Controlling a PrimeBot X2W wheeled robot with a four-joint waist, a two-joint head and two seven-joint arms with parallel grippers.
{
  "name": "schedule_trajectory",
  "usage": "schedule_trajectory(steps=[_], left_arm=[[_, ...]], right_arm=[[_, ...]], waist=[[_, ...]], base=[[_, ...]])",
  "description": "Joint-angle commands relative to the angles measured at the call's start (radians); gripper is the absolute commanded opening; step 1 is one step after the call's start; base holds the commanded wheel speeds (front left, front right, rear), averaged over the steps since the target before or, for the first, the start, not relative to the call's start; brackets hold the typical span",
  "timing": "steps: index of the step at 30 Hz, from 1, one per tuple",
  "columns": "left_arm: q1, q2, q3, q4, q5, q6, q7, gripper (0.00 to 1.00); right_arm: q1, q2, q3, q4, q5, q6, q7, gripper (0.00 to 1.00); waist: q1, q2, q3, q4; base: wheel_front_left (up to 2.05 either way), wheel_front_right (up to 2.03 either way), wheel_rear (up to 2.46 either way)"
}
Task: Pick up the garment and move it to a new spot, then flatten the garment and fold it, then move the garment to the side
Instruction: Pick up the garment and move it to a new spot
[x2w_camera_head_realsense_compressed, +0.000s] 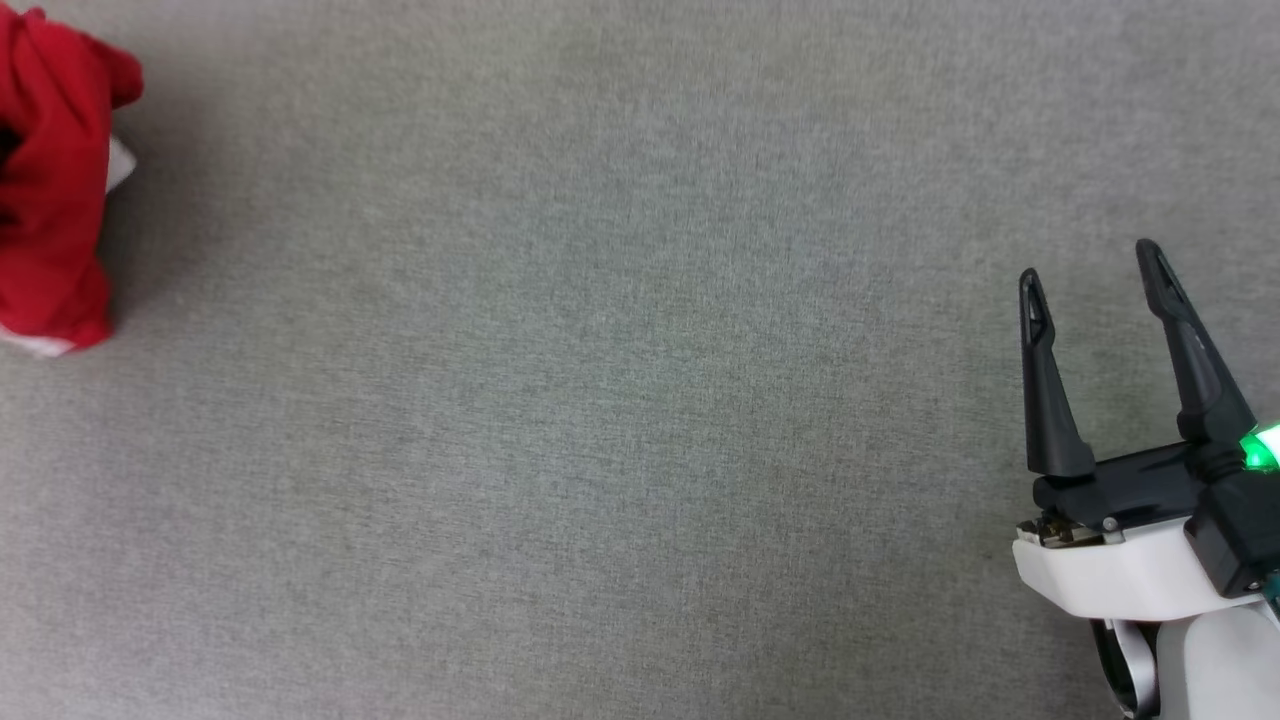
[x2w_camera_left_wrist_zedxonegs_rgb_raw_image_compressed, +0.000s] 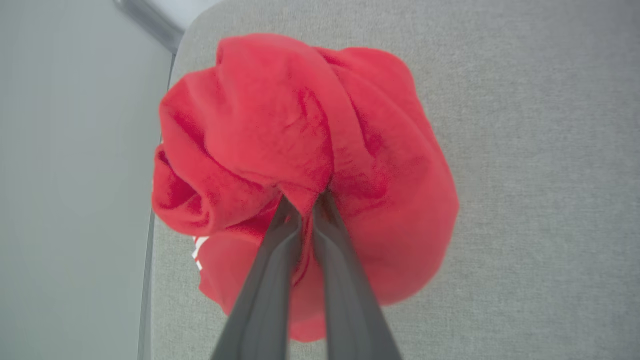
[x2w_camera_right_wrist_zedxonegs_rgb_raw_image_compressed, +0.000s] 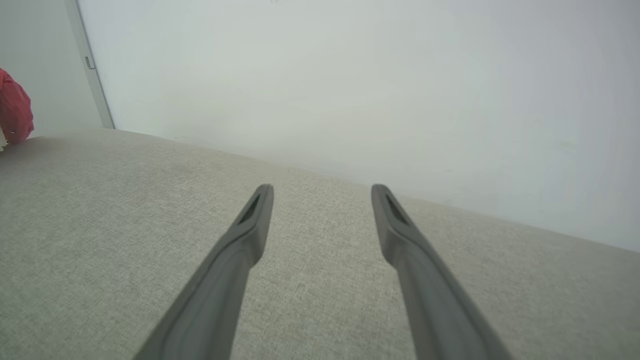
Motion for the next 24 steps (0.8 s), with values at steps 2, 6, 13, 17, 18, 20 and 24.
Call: schedule_trajectory(steps=[2,6,13,17,18,20,24], left_arm=[[-0.039,0.022,-0.019,-0.060,0.022,0.000,-0.012,0.00],[-0.087,0.022,-0.042,-0.143,0.051,0.000,0.000,0.00],[-0.189,-0.020,-0.100,-0.258,0.101,0.000,0.033,0.00],[-0.250,-0.057,-0.146,-0.316,0.121,0.000,0.050,0.00],[-0.264,-0.063,-0.160,-0.329,0.128,0.000,0.054,0.00],[-0.292,-0.085,-0.188,-0.355,0.138,0.000,0.059,0.00],[-0.328,-0.130,-0.238,-0.398,0.139,0.000,0.057,0.00]], right_arm=[[0.013,0.000,0.006,0.015,0.019,0.000,-0.002,1.00],[0.015,0.000,0.014,0.037,0.043,-0.001,-0.002,1.00],[0.030,0.000,0.027,0.065,0.086,-0.001,-0.002,1.00],[0.033,0.000,0.029,0.073,0.110,-0.001,-0.002,1.00],[0.033,0.000,0.032,0.076,0.116,-0.001,-0.002,1.00],[0.034,0.000,0.028,0.077,0.127,-0.001,-0.002,1.00],[0.035,0.000,0.024,0.081,0.143,-0.001,-0.002,1.00]], waist=[[0.0000,0.0000,-0.069,-0.002],[0.0000,0.0000,-0.122,-0.012],[0.0000,0.0000,-0.197,-0.069],[0.0000,0.0000,-0.227,-0.122],[0.0000,0.0000,-0.233,-0.139],[0.0000,0.0000,-0.240,-0.168],[0.0000,0.0000,-0.248,-0.227]], base=[[0.00,0.00,0.00],[0.00,0.00,0.00],[0.00,0.00,0.00],[0.00,0.00,0.00],[0.00,0.00,0.00],[0.00,0.00,0.00],[0.00,0.00,0.00]])
